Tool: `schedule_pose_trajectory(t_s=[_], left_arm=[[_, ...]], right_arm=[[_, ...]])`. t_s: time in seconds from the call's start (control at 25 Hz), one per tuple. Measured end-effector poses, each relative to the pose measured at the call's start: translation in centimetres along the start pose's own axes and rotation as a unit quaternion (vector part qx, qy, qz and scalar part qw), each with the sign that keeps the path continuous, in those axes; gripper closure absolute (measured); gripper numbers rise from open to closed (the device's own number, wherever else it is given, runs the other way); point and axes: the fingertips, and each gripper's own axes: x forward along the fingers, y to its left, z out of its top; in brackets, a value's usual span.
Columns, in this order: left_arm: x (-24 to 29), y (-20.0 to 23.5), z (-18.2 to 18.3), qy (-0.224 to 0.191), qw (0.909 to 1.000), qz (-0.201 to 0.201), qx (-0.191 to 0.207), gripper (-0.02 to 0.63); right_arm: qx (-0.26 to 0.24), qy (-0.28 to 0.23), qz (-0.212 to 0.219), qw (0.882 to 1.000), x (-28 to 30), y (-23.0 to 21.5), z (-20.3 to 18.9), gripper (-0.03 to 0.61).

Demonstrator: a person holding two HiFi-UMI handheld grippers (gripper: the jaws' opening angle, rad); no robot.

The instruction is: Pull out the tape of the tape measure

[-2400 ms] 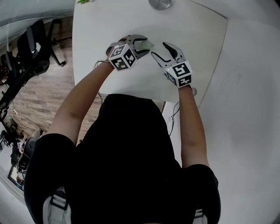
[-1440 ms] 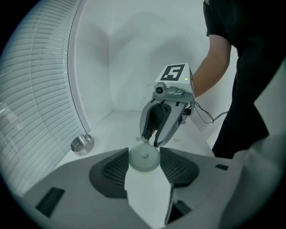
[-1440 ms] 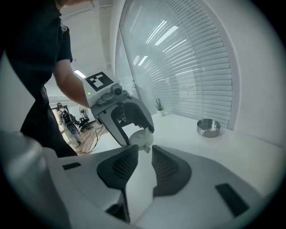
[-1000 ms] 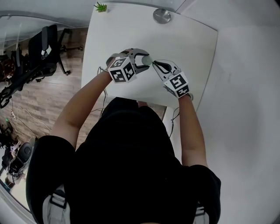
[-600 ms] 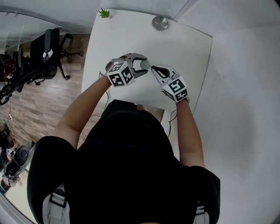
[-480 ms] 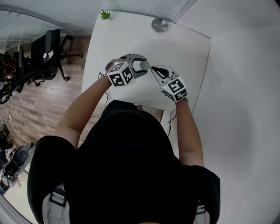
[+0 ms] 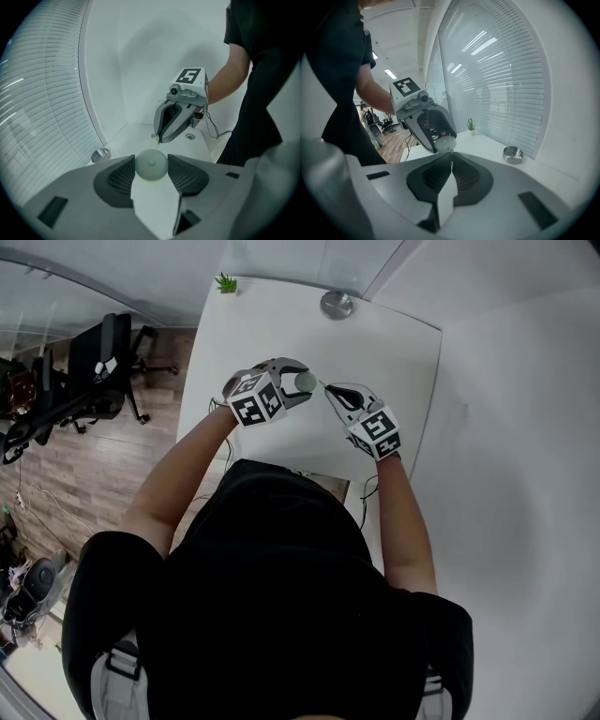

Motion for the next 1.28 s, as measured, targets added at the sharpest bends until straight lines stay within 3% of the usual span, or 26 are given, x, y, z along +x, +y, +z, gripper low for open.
schedule_pose_trajectory(t_s=[0.8,1.28], left_arm=[[-1.4,2.0,0.8,-0.002,0.9999,0.015,-0.001,0.385],[-2.5,3.0,-1.0,0.011,0.9995,0.030,-0.004,0.385]], right_arm=[[0.029,-0.030,-0.044,0.998,-4.3,-3.1,1.2,0.569],[0.039,-0.034,-0.070,0.996,-6.5,-4.7,0.5,0.569]])
